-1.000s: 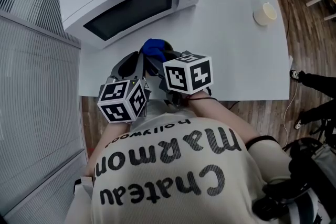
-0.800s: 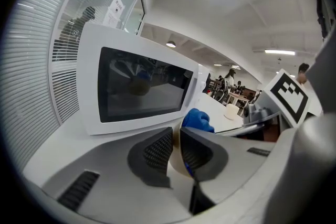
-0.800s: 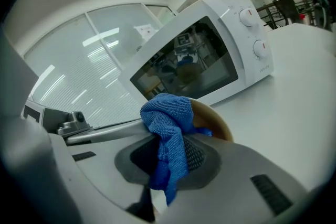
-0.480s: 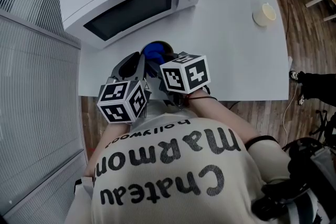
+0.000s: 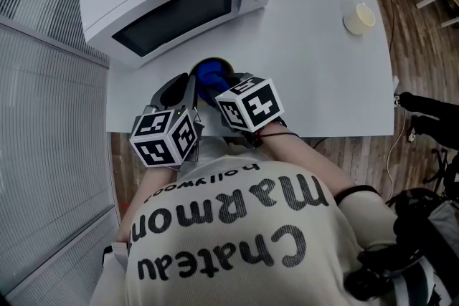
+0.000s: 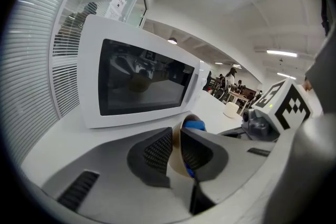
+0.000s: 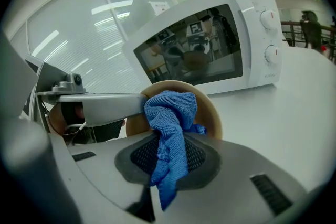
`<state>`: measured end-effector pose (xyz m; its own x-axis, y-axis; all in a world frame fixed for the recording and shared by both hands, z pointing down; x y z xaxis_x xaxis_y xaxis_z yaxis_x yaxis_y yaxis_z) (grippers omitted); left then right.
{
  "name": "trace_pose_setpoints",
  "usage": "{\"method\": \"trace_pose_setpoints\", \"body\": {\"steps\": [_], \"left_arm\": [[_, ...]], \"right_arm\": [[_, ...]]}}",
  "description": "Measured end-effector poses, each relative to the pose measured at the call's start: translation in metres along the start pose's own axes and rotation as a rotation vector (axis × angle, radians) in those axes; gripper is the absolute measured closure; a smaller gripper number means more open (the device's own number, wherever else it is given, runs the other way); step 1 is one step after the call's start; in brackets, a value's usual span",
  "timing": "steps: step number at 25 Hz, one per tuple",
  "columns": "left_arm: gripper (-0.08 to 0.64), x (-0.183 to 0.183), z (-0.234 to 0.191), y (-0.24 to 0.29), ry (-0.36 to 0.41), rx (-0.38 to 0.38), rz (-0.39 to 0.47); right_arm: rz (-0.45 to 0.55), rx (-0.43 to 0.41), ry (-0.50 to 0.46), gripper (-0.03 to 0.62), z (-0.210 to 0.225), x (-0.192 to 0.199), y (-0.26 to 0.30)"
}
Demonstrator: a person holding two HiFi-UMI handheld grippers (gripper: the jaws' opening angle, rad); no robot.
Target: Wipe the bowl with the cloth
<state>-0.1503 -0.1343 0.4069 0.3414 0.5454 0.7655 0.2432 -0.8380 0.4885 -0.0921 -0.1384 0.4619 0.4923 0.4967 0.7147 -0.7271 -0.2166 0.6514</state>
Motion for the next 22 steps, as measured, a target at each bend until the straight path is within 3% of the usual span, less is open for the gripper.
{"method": "trace_pose_setpoints", "body": {"steps": [9, 22], "left_arm": [[0.509, 0.005, -0.003, 0.001, -0.007, 0.003, -0.019], [0.506, 0.007, -0.014, 0.001, -0.047, 0.005, -0.035]], "right_arm": [[-0.015, 0.053, -0.051, 0.529, 0.012, 0.003, -0.004], [0.044, 0.127, -0.08, 0.529, 0.029, -0.004, -0.018]]}}
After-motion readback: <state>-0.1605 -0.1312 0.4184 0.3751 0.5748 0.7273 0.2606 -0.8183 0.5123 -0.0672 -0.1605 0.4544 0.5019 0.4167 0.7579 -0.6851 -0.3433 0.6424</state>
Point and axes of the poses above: the fingertips, and each gripper's own axes: y forward along the fingers, z to its right, x out of its underside, the point moved 2 cm from there along -y, backward along the fingers, and after that the axes turned 11 degrees about -y, right-handed, at the moved point
